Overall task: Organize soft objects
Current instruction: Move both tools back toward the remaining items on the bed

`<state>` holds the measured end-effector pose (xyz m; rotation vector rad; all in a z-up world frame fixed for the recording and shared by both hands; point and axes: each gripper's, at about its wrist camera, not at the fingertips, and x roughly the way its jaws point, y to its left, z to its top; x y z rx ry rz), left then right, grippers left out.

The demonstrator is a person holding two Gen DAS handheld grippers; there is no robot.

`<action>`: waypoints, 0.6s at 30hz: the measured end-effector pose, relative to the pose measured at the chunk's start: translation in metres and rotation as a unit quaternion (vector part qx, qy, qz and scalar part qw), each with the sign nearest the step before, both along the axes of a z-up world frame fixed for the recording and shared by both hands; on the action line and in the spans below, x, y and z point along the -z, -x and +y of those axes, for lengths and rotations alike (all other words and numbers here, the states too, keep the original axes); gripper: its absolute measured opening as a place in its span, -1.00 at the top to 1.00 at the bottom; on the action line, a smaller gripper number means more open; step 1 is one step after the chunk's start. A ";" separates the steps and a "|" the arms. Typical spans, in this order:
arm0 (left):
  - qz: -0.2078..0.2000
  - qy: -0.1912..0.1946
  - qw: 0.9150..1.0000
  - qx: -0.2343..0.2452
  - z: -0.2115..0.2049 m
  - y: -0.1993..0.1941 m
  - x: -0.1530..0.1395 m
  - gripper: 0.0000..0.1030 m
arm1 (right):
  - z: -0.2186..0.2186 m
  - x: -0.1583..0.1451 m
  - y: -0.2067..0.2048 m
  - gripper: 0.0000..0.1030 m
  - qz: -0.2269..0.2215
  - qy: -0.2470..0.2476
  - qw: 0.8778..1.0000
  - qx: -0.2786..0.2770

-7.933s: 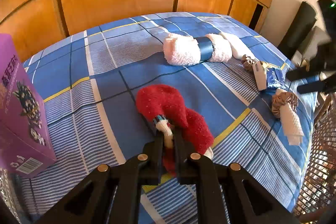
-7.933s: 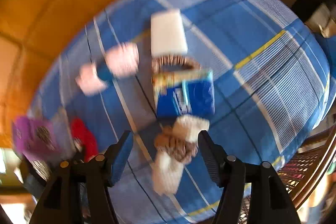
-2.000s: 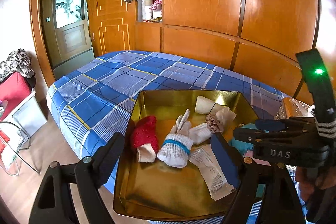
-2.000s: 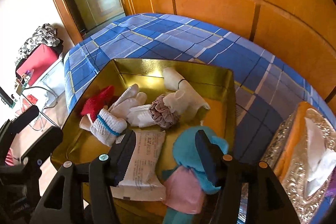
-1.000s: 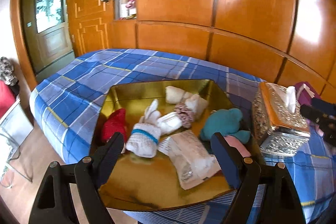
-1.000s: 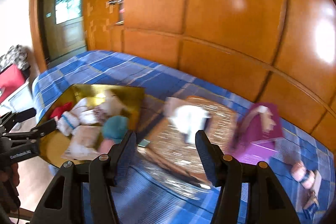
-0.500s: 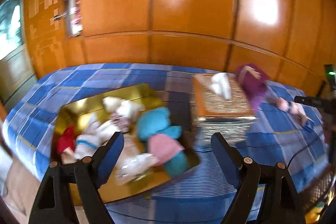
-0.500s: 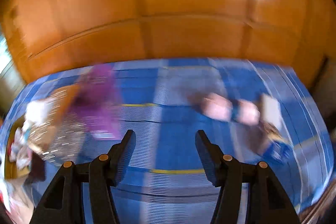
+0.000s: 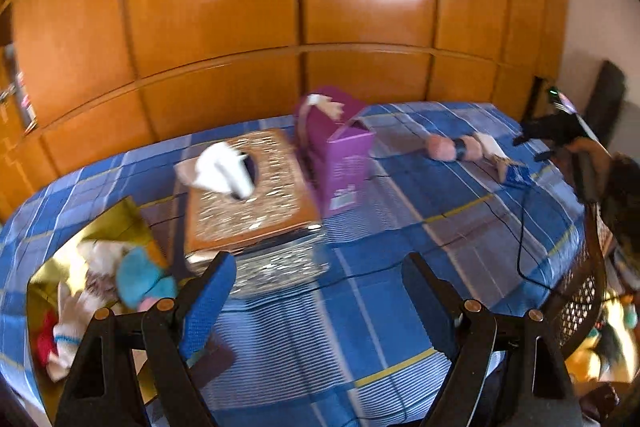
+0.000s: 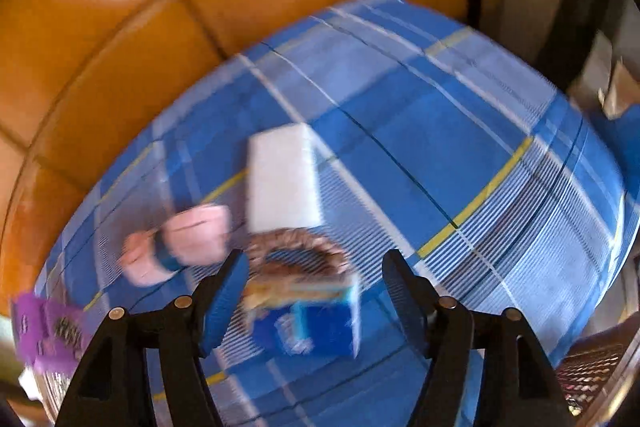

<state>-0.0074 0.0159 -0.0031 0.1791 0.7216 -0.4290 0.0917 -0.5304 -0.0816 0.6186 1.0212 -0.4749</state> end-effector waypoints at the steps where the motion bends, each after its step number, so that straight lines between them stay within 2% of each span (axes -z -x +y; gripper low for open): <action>1: 0.002 -0.003 1.000 0.007 -0.006 0.000 0.001 -0.66 | -0.006 0.009 -0.005 -0.36 0.010 -0.008 1.000 0.002; 4: 0.011 -0.010 1.000 0.027 -0.021 -0.005 0.004 -0.67 | -0.007 0.024 -0.005 -0.36 0.028 -0.042 0.999 0.003; 7: 0.019 -0.011 0.999 0.040 -0.034 -0.010 0.006 -0.68 | 0.012 0.027 -0.004 -0.37 0.023 -0.126 0.990 -0.051; 9: 0.024 -0.010 0.998 0.049 -0.043 -0.014 0.006 -0.68 | 0.033 0.020 -0.001 -0.37 -0.008 -0.193 0.974 -0.121; 10: 0.026 -0.009 0.998 0.052 -0.046 -0.015 0.006 -0.68 | 0.042 0.015 0.000 -0.36 -0.017 -0.209 0.966 -0.148; 12: 0.033 -0.009 0.997 0.063 -0.057 -0.019 0.008 -0.68 | 0.051 0.000 0.003 -0.36 -0.025 -0.178 0.970 -0.167; 14: 0.035 -0.013 0.997 0.068 -0.065 -0.021 0.009 -0.68 | 0.047 -0.012 0.004 -0.36 -0.020 -0.112 0.981 -0.157; 17: 0.040 -0.020 0.996 0.077 -0.079 -0.025 0.013 -0.69 | 0.038 -0.011 -0.002 -0.36 0.023 -0.019 0.992 -0.126; 18: 0.042 -0.022 0.996 0.079 -0.083 -0.027 0.014 -0.69 | 0.036 -0.009 -0.005 -0.36 0.033 -0.007 0.992 -0.124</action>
